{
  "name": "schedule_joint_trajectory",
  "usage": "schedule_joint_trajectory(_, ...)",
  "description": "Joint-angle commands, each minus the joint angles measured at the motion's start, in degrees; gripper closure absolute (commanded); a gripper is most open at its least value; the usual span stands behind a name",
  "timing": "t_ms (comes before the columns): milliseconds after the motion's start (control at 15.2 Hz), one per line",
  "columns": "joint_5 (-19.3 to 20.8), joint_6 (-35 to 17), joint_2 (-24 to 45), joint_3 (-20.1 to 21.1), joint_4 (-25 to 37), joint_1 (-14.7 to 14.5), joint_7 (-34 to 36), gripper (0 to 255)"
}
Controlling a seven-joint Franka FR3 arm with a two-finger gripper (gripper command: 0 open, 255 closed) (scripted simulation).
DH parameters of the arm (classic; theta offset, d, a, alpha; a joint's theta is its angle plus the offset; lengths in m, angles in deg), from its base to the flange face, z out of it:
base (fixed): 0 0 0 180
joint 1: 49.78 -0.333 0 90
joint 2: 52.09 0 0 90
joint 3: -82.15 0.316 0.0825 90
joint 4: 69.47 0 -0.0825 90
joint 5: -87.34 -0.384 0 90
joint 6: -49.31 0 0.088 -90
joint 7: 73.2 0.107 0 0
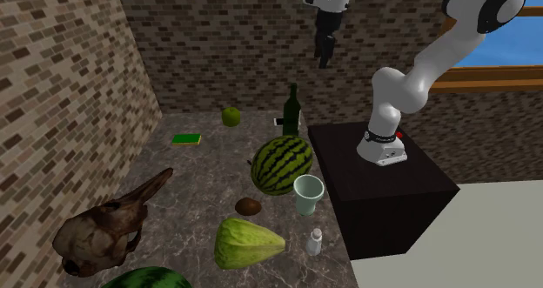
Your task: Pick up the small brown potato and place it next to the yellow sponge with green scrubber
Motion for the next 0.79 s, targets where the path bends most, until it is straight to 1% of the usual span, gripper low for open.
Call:
schedule_joint_trajectory(0, 0.0, 0.0, 0.0, 0.0, 0.0, 0.0, 0.0, 0)
schedule_joint_trajectory(396, -0.89, -9.22, 8.18, 4.29, -2.39, -0.9, 4.78, 0)
schedule_joint_trajectory(726, -0.66, -16.49, 16.78, 7.8, -2.29, -1.29, 8.97, 0)
